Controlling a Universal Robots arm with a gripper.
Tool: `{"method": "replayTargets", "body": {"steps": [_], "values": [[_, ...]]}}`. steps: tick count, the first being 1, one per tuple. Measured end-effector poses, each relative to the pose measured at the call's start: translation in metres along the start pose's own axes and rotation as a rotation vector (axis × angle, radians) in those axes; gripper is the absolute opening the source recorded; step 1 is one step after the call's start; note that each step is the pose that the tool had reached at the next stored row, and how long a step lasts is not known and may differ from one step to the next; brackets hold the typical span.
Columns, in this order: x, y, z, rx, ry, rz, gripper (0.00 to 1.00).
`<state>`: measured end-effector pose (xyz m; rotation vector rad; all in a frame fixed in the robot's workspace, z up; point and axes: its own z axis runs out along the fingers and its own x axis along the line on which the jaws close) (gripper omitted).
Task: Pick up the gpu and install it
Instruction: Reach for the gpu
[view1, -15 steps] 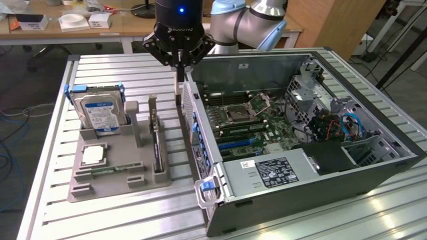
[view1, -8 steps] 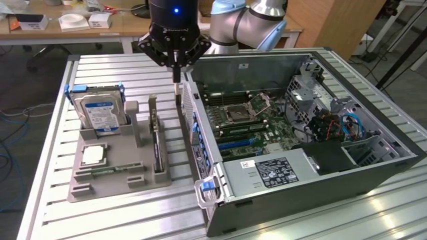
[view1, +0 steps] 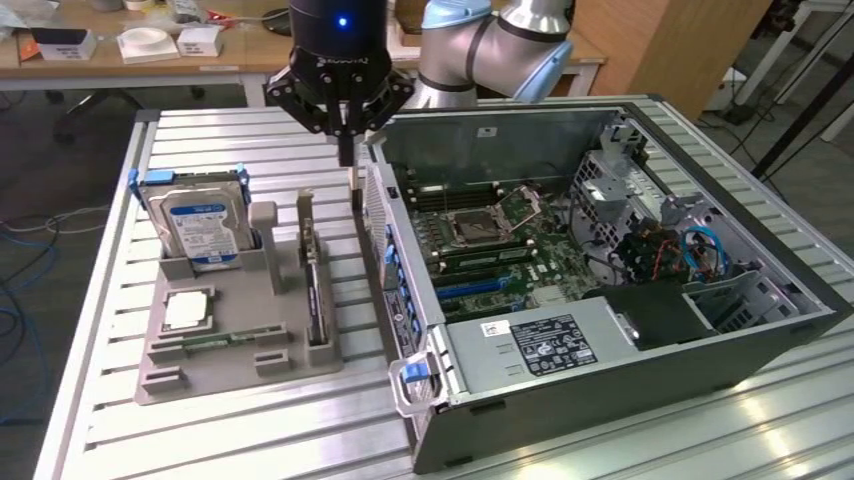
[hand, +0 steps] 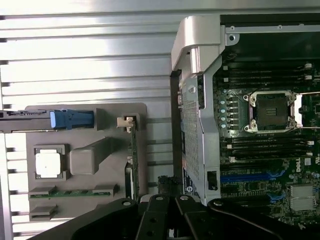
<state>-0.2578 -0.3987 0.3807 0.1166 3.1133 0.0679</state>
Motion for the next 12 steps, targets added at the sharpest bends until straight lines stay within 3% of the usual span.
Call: {"method": "replayTargets", "body": {"steps": [12], "values": [[0.012,-0.0009,0.0007,0.0,0.0001,0.0,0.11]]}}
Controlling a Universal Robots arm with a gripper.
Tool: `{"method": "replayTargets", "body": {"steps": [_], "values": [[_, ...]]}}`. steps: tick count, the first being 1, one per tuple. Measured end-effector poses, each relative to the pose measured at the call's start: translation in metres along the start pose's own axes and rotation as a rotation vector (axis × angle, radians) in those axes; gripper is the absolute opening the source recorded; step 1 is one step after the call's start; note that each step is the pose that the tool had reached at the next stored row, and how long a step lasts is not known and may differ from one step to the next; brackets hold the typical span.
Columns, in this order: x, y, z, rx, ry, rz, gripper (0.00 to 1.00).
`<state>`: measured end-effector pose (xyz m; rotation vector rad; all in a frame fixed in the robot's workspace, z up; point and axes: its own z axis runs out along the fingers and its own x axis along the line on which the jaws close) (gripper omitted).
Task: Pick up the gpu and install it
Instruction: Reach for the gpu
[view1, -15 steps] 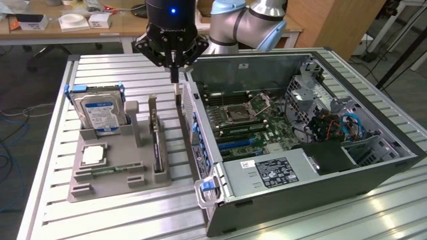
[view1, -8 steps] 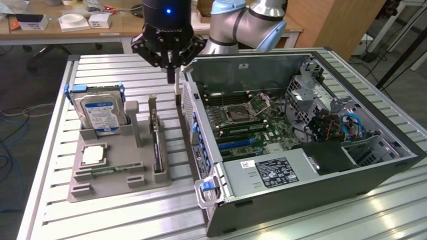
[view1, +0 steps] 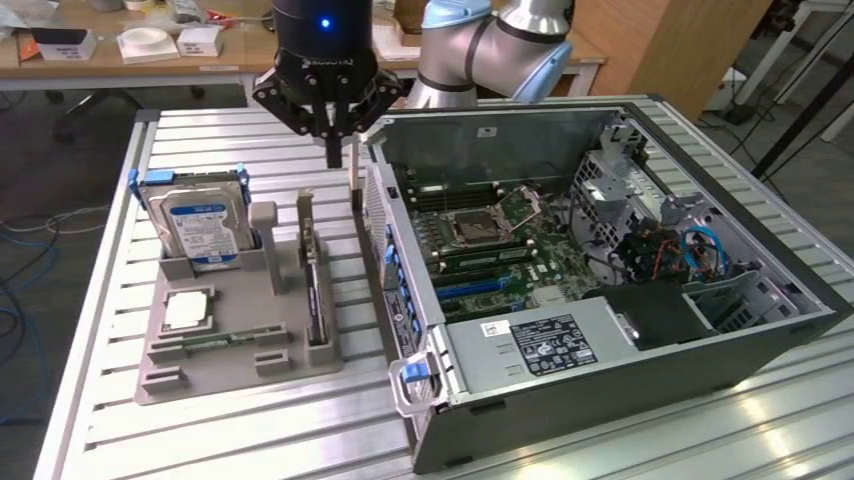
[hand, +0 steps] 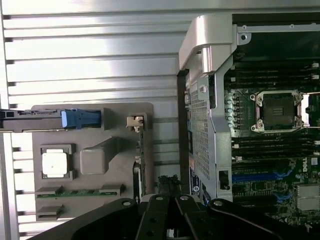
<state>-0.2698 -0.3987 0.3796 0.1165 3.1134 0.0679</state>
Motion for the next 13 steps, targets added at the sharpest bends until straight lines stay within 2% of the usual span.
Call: {"method": "replayTargets", "body": {"steps": [13], "values": [[0.012,-0.001,0.0008,0.0001,0.0,0.0,0.11]]}}
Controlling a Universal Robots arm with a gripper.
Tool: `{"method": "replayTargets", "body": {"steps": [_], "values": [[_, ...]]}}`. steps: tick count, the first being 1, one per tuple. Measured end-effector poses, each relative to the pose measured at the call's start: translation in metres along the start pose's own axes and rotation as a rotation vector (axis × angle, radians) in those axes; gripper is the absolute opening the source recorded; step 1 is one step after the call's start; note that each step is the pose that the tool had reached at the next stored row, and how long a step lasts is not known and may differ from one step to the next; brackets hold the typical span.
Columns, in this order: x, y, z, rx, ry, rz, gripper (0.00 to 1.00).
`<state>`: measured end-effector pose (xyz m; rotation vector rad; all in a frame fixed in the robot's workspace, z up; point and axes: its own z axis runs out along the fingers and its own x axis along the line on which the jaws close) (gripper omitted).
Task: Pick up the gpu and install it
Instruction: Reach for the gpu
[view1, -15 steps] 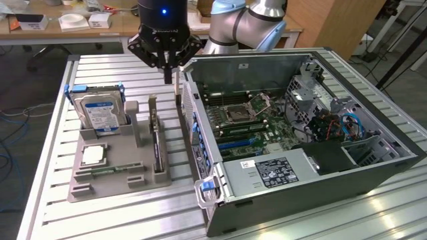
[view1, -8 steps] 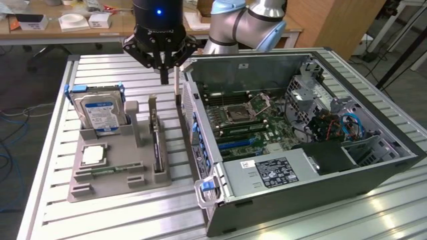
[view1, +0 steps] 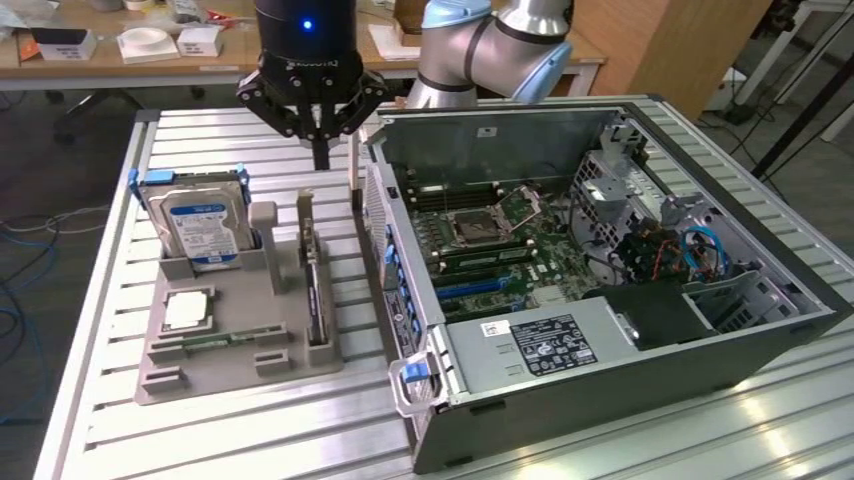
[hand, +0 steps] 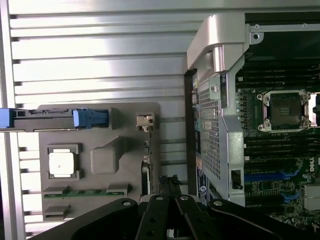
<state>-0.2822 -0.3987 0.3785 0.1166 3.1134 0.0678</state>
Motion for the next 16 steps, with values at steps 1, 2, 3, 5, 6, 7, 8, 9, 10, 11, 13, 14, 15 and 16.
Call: {"method": "replayTargets", "body": {"steps": [1,2,3,5,6,7,8,9,10,11,13,14,15,16], "values": [[0.001,-0.0001,0.0001,-0.0001,-0.0001,0.0,0.11],[0.002,-0.0001,0.0002,-0.0001,0.0,0.0,0.11],[0.003,-0.0002,0.0002,0.0,0.0,0.0,0.11],[0.005,-0.0004,0.0003,0.0,0.0,0.0,0.11],[0.006,-0.0004,0.0004,-0.0001,0.0,0.0,0.11],[0.007,-0.0005,0.0005,-0.0001,0.0,0.0,0.11],[0.007,-0.0006,0.0005,-0.0001,0.0,0.0,0.11],[0.008,-0.0007,0.0006,0.0,0.0,0.0,0.11],[0.009,-0.0007,0.0007,-0.0001,-0.0001,0.0,0.11],[0.01,-0.0008,0.0007,-0.0001,0.0,0.0,0.11],[0.012,-0.0009,0.0008,-0.0001,0.0,0.0,0.11],[0.012,-0.001,0.0009,-0.0001,-0.0001,0.0,0.11],[0.012,-0.001,0.0009,-0.0001,0.0,0.0,0.11],[0.012,-0.001,0.0009,-0.0001,0.0,0.0,0.11]]}}
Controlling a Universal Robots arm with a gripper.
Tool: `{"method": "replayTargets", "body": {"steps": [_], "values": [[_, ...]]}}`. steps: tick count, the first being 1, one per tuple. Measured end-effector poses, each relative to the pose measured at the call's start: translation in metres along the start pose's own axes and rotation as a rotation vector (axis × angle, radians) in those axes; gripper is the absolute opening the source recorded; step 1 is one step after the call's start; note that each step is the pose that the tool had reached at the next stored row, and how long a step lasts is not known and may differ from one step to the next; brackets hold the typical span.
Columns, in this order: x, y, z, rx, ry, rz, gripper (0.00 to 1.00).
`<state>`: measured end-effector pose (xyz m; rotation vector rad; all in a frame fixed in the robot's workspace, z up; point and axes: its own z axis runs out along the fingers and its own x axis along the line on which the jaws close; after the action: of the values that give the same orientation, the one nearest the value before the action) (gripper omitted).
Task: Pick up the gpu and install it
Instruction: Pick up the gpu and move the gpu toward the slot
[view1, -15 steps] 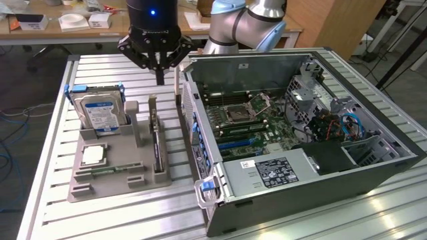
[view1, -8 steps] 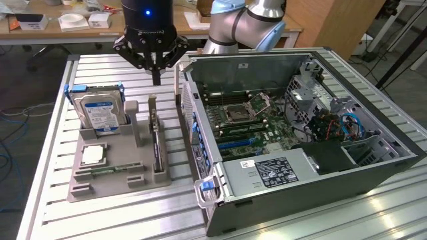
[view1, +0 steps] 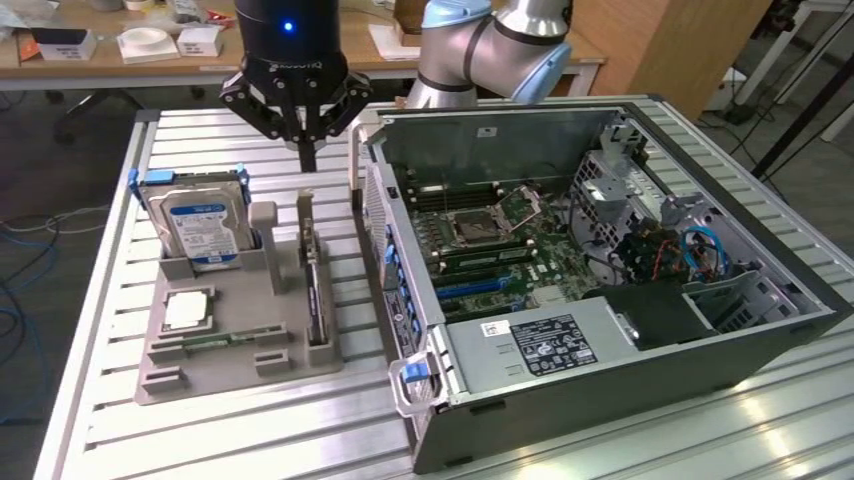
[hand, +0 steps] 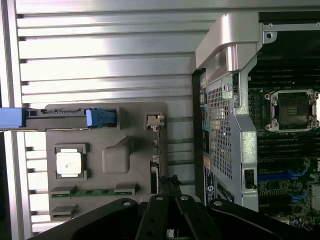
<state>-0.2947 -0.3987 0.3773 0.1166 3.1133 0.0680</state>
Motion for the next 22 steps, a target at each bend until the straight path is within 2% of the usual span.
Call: {"method": "replayTargets", "body": {"steps": [12,13,14,16,17,19,22], "values": [[0.0,0.0,0.0,0.0,0.0,0.0,0.11],[0.0,0.0,0.0,0.0,0.0,0.0,0.17],[0.0,0.0,0.0,0.0,0.0,0.0,0.17],[0.0,0.0,0.0,0.0,0.0,0.0,0.29],[0.0,0.0,0.0,0.0,0.0,0.0,0.29],[0.0,0.0,0.0,0.0,0.0,0.0,0.41],[0.0,0.0,0.0,0.0,0.0,0.0,0.47]]}}
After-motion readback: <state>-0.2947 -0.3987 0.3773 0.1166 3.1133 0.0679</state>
